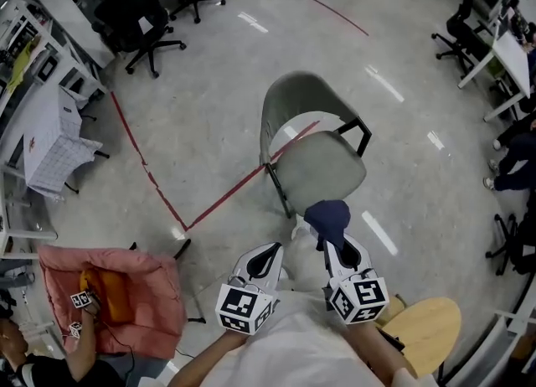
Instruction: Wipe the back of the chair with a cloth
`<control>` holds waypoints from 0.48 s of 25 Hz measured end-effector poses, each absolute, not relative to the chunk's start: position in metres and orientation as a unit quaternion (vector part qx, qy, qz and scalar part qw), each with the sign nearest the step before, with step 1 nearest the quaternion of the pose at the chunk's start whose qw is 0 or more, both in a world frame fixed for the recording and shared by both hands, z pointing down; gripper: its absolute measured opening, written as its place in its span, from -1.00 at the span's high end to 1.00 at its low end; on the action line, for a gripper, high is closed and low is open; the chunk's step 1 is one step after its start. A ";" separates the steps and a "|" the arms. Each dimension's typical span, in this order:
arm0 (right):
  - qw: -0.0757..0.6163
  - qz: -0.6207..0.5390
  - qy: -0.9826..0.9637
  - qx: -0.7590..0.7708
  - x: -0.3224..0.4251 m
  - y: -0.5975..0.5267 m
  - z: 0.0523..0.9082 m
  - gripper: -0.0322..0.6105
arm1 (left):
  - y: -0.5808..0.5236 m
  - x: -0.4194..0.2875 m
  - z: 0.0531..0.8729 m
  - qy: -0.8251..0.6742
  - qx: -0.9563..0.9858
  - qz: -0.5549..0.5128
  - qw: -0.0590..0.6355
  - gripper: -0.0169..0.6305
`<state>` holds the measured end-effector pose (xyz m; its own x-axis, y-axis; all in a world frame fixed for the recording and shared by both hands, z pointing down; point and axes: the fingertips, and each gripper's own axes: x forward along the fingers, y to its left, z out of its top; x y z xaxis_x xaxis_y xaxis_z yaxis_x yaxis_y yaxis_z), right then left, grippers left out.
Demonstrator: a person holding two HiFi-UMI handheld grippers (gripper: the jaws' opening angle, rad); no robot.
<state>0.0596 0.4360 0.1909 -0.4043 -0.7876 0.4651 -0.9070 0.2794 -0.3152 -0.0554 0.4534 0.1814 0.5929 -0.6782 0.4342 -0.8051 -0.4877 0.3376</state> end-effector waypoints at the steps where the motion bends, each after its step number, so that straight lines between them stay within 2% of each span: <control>1: 0.108 0.276 -0.791 0.535 0.063 0.422 0.192 0.66 | 0.440 -0.052 0.181 -0.434 0.854 0.125 0.259 0.94; 12: 0.076 0.310 -0.798 0.511 0.116 0.269 0.196 0.66 | 0.287 0.010 0.187 -0.416 0.854 0.163 0.268 0.94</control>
